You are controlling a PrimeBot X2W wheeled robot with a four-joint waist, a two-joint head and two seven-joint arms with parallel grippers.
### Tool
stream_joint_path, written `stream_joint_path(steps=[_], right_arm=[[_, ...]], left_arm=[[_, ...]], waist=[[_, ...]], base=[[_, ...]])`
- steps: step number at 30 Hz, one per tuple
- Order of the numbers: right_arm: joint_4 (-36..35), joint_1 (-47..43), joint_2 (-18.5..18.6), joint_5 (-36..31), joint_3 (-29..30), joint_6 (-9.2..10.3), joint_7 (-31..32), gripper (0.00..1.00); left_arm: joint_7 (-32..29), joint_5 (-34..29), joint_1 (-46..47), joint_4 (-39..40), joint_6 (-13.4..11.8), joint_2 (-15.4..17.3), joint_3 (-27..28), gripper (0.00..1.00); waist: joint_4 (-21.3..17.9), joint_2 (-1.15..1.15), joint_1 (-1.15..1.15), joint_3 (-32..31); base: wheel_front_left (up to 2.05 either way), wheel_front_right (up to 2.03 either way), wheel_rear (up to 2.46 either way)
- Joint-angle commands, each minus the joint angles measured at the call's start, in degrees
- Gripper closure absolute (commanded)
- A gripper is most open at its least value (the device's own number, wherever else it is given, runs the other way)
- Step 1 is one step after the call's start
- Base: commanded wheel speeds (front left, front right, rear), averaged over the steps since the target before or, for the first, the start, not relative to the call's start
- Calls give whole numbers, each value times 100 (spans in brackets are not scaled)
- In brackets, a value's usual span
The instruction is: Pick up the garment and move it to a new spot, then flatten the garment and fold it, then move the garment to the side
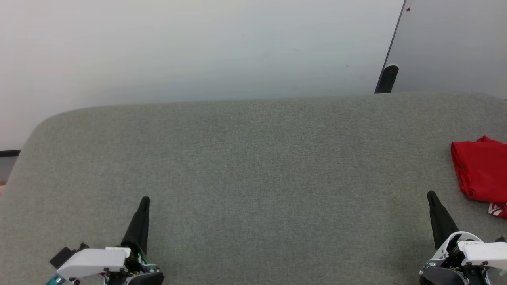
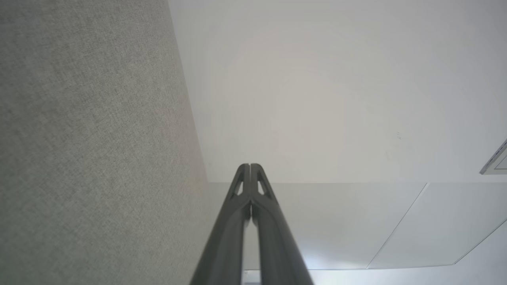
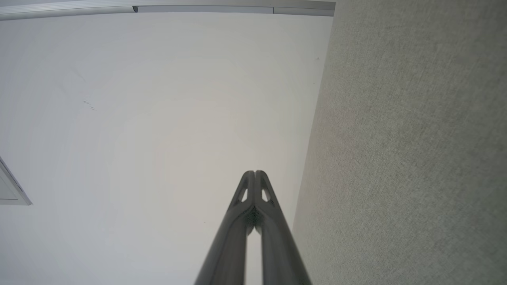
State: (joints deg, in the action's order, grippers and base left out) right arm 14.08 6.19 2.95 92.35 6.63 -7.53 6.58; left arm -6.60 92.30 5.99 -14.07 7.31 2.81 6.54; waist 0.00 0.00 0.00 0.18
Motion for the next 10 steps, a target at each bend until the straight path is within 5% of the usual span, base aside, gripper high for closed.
stream_joint_path(steps=[1,10], right_arm=[[2,22,-18,14,-21,8,10,100],[2,22,-18,14,-22,8,10,100]], left_arm=[[-7,20,58,-4,33,3,8,100],[-7,21,58,-4,33,3,7,100]], waist=[[0,0,0,0],[0,0,0,0]], base=[[0,0,0],[0,0,0]])
